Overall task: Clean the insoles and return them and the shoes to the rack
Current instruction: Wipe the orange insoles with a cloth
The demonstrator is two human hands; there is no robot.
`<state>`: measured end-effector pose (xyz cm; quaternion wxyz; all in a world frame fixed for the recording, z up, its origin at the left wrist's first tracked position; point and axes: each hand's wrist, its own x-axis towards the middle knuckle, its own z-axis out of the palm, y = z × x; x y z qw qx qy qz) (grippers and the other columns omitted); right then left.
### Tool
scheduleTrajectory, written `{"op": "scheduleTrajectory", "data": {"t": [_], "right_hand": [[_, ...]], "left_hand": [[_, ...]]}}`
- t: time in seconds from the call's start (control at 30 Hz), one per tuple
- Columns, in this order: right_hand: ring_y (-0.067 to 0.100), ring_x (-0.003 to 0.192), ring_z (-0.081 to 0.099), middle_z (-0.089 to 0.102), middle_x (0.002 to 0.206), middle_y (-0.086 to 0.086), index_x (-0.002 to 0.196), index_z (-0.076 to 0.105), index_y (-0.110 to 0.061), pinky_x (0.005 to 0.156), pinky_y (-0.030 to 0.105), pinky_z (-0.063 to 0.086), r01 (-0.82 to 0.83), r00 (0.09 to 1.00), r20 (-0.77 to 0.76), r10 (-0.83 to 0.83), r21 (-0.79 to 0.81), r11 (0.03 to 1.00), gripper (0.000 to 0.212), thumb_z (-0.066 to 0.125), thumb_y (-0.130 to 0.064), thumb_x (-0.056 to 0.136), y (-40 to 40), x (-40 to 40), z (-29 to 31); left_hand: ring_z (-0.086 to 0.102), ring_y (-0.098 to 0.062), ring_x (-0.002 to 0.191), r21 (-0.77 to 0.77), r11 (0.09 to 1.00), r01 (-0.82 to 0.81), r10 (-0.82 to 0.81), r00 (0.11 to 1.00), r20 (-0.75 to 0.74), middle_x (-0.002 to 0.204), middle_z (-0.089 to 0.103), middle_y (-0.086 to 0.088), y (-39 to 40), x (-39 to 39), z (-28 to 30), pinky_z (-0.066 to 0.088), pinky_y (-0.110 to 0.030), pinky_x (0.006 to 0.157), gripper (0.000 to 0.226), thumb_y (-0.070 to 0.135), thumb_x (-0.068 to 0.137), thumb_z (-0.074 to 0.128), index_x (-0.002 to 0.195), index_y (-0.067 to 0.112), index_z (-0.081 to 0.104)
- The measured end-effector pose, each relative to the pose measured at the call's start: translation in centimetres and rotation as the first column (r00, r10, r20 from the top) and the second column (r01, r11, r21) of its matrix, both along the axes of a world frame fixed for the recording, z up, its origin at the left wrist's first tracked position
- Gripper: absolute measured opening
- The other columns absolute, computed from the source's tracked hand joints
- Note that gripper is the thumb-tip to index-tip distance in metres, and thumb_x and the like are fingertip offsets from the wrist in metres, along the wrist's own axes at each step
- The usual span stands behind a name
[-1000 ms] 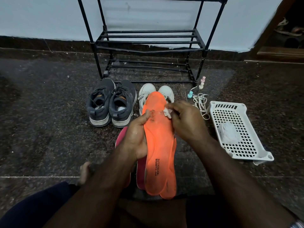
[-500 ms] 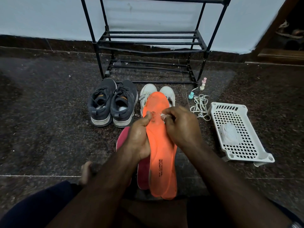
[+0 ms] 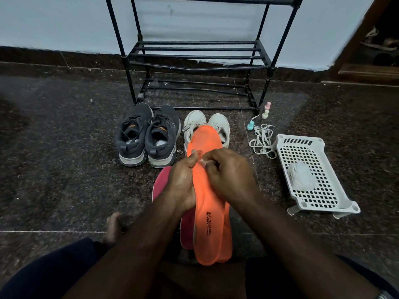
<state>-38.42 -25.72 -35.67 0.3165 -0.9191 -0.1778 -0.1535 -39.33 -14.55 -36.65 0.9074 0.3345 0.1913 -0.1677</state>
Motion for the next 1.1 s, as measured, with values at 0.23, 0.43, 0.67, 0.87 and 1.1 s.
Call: {"op": "scheduleTrajectory", "data": {"t": [0.23, 0.43, 0.67, 0.87, 1.1], "right_hand": [[0.024, 0.078, 0.063, 0.068, 0.083, 0.006, 0.086, 0.071, -0.012, 0.075, 0.028, 0.042, 0.040, 0.999, 0.001, -0.040, -0.009, 0.999, 0.009, 0.067, -0.010, 0.078, -0.3, 0.3, 0.2], [0.022, 0.083, 0.063, 0.069, 0.087, 0.003, 0.089, 0.071, -0.016, 0.076, 0.032, 0.048, -0.034, 0.996, -0.079, 0.029, -0.064, 0.997, 0.012, 0.061, -0.018, 0.081, 0.1, -0.5, -0.3], [0.022, 0.080, 0.063, 0.068, 0.086, 0.004, 0.087, 0.070, -0.014, 0.076, 0.030, 0.045, 0.078, 0.997, -0.023, -0.078, 0.001, 0.997, 0.007, 0.068, -0.014, 0.080, -1.0, 1.2, -0.1], [0.024, 0.082, 0.063, 0.068, 0.085, 0.005, 0.086, 0.070, -0.014, 0.075, 0.034, 0.047, -0.104, 0.991, -0.092, 0.098, -0.059, 0.993, 0.014, 0.058, -0.019, 0.081, 0.6, -0.8, -1.0], [0.013, 0.077, 0.063, 0.070, 0.083, -0.003, 0.084, 0.072, -0.018, 0.072, 0.025, 0.046, 0.094, 0.994, -0.075, -0.083, 0.162, 0.982, 0.005, 0.071, -0.013, 0.083, -1.6, 1.7, 0.5]], "left_hand": [[0.074, -0.025, 0.067, 0.019, 1.000, 0.007, -0.007, 1.000, 0.009, 0.074, 0.073, -0.015, -0.2, -0.1, 0.3, 0.056, -0.036, 0.068, 0.067, 0.034, 0.107, 0.034, 0.066, 0.005, 0.078], [0.072, -0.024, 0.064, 0.061, 0.997, -0.055, 0.057, 0.998, -0.031, 0.071, 0.071, -0.013, 0.0, 0.2, -0.5, 0.055, -0.036, 0.070, 0.056, 0.032, 0.106, 0.038, 0.072, 0.005, 0.073], [0.074, -0.031, 0.083, 0.083, 0.996, -0.041, 0.044, 0.998, -0.035, 0.094, 0.074, -0.019, -0.2, 0.2, -0.7, 0.054, -0.044, 0.081, 0.045, 0.033, 0.106, 0.040, 0.096, 0.002, 0.072], [0.072, -0.022, 0.066, 0.070, 0.995, -0.066, 0.070, 0.995, -0.067, 0.071, 0.071, -0.011, -0.1, 0.5, -1.4, 0.058, -0.030, 0.064, 0.056, 0.031, 0.106, 0.041, 0.067, 0.006, 0.072], [0.073, -0.031, 0.090, 0.006, 0.999, -0.035, 0.035, 0.999, 0.018, 0.103, 0.074, -0.020, -0.3, 0.2, -0.8, 0.055, -0.046, 0.086, 0.043, 0.031, 0.107, 0.037, 0.106, 0.001, 0.067]]}}
